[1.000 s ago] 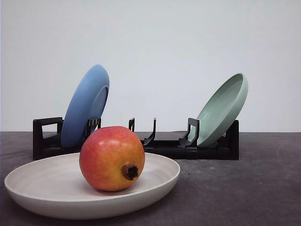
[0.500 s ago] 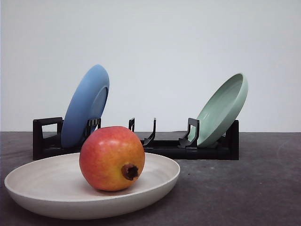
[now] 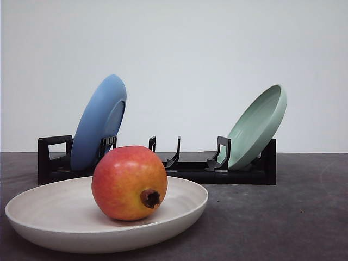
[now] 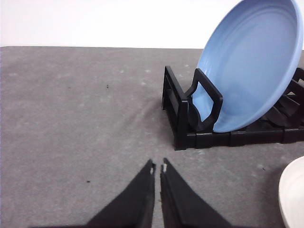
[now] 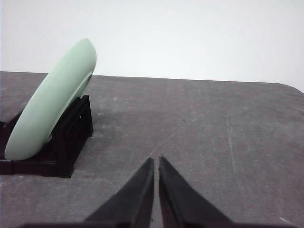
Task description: Place pomegranate in white plate
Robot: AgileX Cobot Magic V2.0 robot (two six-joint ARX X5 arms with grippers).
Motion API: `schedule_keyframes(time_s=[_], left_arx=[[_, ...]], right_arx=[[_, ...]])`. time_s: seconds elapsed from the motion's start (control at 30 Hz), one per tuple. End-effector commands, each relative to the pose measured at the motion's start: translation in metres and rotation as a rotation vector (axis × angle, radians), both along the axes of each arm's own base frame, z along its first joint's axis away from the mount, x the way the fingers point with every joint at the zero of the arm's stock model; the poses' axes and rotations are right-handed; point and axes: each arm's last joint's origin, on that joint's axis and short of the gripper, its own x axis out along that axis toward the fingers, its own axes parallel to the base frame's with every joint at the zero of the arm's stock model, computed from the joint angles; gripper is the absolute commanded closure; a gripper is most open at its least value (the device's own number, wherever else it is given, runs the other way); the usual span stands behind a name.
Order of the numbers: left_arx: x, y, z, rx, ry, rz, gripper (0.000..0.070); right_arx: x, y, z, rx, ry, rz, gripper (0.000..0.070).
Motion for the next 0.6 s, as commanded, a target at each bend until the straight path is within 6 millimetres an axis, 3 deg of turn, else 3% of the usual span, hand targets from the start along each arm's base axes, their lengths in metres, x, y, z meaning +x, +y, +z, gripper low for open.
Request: schedule_keyframes(time_s=[0.0,0.57], left_arx=[[0.0003,0.0000,-0.0037,0.010,0.013,0.000,0.0700],[0.0003,0.0000,-0.0037,0.010,0.013,0.000,0.0700]], right_arx=[[0.0003,-0.0002,-0.0004,0.010,-0.005,-0.005,0.0686],[0.0003,-0.0002,-0.0004,0.010,-0.005,-0.005,0.0686]])
